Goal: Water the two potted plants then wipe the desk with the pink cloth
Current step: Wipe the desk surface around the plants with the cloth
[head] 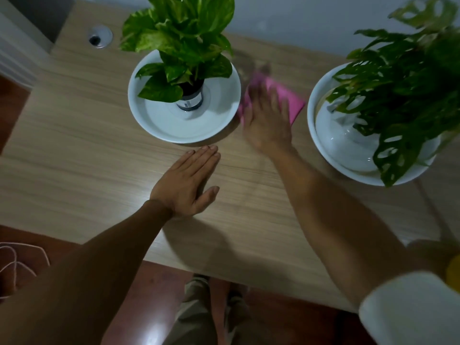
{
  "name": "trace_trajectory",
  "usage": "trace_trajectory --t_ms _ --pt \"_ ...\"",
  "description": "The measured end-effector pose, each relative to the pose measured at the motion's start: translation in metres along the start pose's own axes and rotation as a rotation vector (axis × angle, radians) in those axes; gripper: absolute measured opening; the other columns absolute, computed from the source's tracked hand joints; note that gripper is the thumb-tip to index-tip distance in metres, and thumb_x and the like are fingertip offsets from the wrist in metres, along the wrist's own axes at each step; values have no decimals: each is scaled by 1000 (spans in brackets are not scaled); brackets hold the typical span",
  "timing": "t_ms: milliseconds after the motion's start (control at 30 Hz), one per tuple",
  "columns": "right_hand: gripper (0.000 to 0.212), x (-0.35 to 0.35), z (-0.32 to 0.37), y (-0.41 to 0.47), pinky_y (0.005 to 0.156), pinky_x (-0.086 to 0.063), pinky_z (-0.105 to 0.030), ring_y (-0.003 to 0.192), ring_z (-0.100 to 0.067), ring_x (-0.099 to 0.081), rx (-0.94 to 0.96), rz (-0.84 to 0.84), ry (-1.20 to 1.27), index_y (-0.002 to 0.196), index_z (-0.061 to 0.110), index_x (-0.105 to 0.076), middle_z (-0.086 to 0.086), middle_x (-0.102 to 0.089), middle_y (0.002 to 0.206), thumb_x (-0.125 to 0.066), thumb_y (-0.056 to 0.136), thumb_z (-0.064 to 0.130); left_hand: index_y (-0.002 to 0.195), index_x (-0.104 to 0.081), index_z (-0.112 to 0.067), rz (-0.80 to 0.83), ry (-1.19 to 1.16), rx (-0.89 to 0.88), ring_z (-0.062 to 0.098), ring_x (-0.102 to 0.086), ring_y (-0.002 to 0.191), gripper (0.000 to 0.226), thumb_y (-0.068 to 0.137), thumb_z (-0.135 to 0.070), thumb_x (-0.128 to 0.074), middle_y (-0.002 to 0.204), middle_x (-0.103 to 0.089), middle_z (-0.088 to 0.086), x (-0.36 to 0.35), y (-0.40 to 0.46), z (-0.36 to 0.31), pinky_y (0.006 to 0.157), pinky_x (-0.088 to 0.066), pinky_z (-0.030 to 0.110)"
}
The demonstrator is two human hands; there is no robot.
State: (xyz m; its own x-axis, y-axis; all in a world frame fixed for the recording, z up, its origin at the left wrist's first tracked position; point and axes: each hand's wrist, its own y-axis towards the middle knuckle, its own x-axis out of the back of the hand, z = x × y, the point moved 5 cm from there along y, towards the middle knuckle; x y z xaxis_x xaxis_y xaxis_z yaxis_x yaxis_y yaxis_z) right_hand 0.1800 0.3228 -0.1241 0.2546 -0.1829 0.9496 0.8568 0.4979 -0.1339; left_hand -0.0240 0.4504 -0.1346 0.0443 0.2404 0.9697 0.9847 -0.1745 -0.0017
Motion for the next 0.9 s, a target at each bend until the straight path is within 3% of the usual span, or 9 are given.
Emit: trace_trajectory --t_ms 100,267,433,533,633,767,900 --pt "65 10 -8 56 132 3 -55 164 -31 6 -45 12 19 169 23 0 -5 3 178 -3 110 50 162 -29 -7 -21 -5 -7 22 -18 161 78 100 -52 -38 172 -22 10 -2 0 1 130 -20 47" --pt "60 7 3 68 129 3 -58 162 -42 2 254 65 -116 169 29 -2 1 0 178 -16 113 47 162 -27 -6 -13 11 -8 21 -16 161 78 101 -53 -36 172 -20 10 -4 -1 4 130 -18 47" --pt "63 -3 10 3 131 -5 -60 164 -32 -2 163 68 -31 169 30 -3 0 -6 178 -15 110 50 163 -24 -7 -3 -7 -2 22 -13 162 78 102 -53 -40 172 -19 11 -2 -3 3 131 -15 45" --pt "62 -14 28 -52 131 -5 -59 164 -30 1 121 67 -26 168 30 -2 1 -1 178 -11 110 51 158 -38 -4 -69 -46 92 27 -29 156 72 101 -47 -50 165 -37 15 7 -9 2 130 -19 43" --pt "62 -33 61 -102 132 -5 -57 164 -31 0 50 47 -8 168 27 0 0 0 178 -11 111 48 149 -46 -7 -122 -79 251 28 -40 148 59 104 -43 -43 155 -48 13 16 -31 14 124 -29 45" --pt "64 -59 109 -148 132 -4 -55 164 -30 -2 51 71 -38 169 22 -6 -4 -6 177 -9 111 48 155 -39 -5 -110 -87 409 29 -31 154 63 104 -43 -36 164 -37 14 22 -77 50 126 -27 47" --pt "60 -53 93 -138 131 -3 -57 164 -25 1 115 63 -5 168 31 3 6 0 178 -6 112 51 162 -25 -8 -86 -63 475 26 -15 161 68 105 -46 -27 172 -20 10 32 -104 95 131 -14 44"
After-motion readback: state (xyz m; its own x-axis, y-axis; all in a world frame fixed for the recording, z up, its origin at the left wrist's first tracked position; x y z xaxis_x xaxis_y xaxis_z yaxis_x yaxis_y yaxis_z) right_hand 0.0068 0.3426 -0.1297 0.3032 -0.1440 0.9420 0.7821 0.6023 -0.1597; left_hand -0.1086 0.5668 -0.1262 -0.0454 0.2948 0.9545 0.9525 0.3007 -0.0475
